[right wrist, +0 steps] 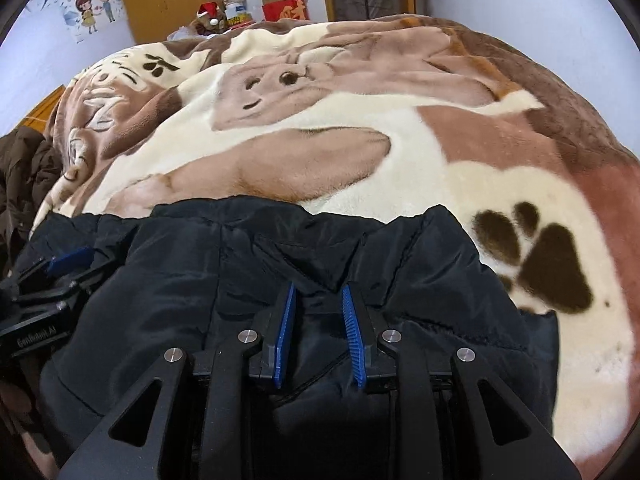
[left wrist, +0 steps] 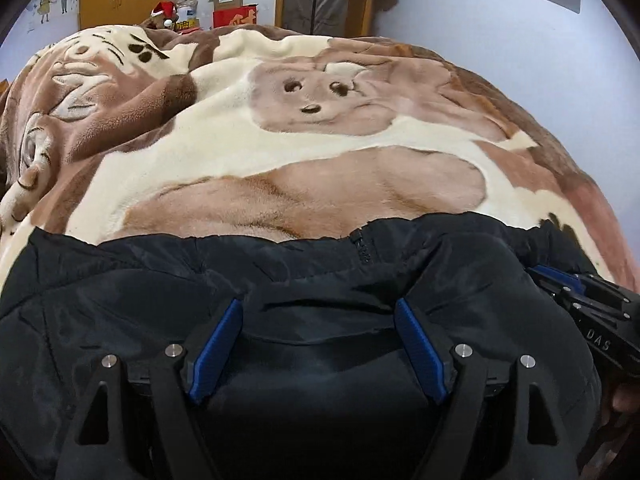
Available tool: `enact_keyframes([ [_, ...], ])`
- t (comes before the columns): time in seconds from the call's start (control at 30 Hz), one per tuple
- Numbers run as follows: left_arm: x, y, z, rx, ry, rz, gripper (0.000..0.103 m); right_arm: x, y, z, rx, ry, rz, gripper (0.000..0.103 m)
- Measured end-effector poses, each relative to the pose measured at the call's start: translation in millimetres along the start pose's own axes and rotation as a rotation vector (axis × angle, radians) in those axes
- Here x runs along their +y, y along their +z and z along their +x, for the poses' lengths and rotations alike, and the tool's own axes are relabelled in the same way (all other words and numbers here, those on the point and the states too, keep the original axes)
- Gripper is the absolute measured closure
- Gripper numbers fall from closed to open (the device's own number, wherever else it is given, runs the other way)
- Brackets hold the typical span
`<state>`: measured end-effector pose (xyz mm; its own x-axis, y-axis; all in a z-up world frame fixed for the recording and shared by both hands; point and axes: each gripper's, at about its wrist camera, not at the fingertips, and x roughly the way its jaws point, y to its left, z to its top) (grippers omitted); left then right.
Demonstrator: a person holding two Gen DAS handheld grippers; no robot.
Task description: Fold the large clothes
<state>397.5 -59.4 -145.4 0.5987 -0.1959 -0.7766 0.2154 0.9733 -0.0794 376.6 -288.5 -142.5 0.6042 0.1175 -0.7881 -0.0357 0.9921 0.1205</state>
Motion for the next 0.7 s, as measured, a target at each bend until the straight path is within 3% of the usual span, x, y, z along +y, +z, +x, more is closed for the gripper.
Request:
enact_keyframes([
  [0.17,4,10,-12,0.033,-0.004,0.000,0.024,2,8,-10,0.013,-0.016,-0.014,0.079],
  [0.27,28,9,-60,-0.048,-0.004,0.012,0.025,-9,9,-48,-0.066,-0.015,0.010,0.077],
  [0.37,73,-3,-94,-0.125,0.088,0.015,0.025,-33,3,-66,-0.099,-0.051,0.056,0.077],
  [0.47,128,-21,-79,-0.052,0.187,-0.056,0.025,-48,-11,-48,-0.053,-0.081,0.056,0.077],
  [0.57,153,-34,-67,-0.056,0.137,-0.120,0.023,-43,-21,-38,-0.076,-0.112,0.003,0.077],
  [0.7,149,-35,-43,-0.060,0.146,-0.122,0.023,-40,-21,-24,-0.058,-0.143,-0.020,0.078],
])
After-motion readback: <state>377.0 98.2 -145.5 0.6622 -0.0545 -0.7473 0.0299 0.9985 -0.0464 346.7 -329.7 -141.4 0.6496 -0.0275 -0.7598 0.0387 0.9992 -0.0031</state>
